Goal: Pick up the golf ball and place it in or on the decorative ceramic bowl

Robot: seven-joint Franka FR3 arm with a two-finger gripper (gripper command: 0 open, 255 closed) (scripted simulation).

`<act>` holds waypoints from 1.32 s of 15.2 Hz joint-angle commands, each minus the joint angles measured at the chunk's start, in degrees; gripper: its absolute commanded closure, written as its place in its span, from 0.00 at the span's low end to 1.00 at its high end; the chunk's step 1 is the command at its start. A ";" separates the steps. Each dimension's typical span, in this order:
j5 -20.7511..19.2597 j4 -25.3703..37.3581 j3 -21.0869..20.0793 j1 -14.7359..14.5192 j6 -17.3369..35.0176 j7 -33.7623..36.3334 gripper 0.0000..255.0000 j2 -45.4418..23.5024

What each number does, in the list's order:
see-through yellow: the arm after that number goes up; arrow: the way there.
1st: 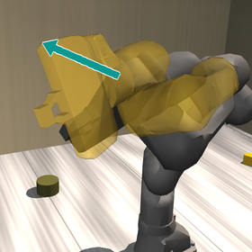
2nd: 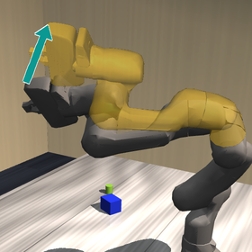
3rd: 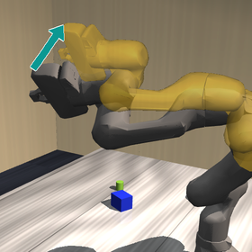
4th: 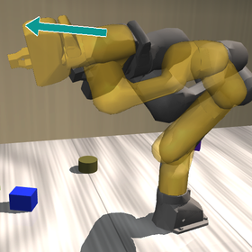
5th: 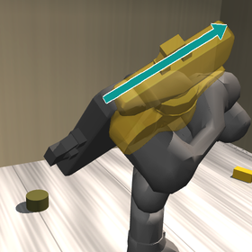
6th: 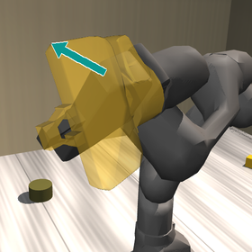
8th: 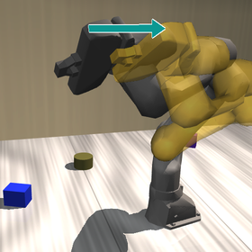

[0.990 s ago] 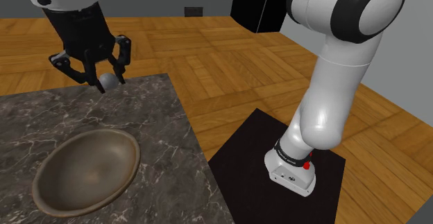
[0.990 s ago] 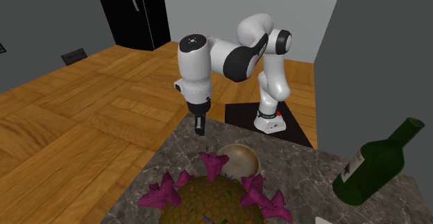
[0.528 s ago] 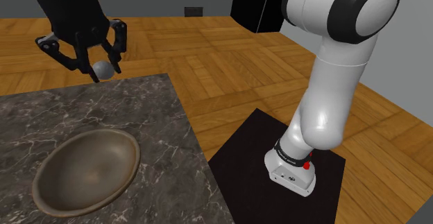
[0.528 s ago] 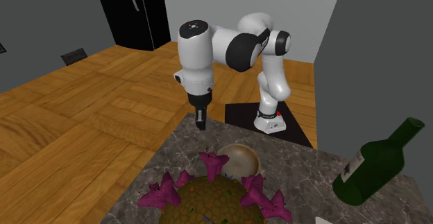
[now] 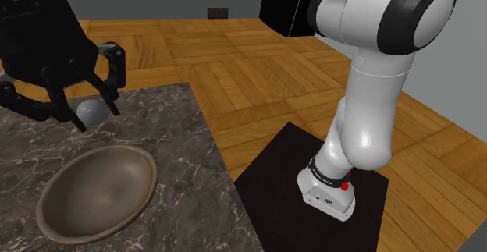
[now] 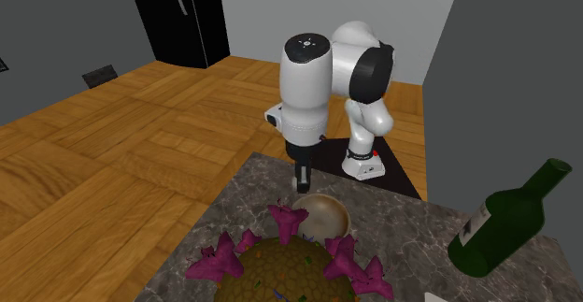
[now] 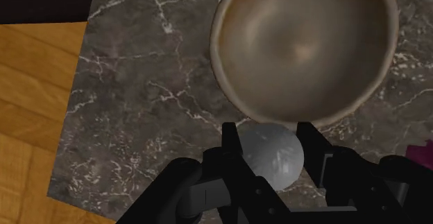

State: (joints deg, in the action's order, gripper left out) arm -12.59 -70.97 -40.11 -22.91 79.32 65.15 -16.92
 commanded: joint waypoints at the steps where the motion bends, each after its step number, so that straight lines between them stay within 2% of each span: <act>1: -0.41 0.50 -0.73 -2.15 -0.13 2.81 1.00 -0.72; 4: -1.93 3.63 -1.64 -6.28 -1.49 6.95 1.00 -3.24; 15: 0.39 -9.65 -1.61 -2.82 8.83 6.55 1.00 0.24; 20: 0.65 -12.43 -1.56 -2.30 11.24 6.54 1.00 0.69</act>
State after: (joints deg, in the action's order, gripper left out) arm -11.90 -83.26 -41.69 -25.22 90.37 71.67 -16.18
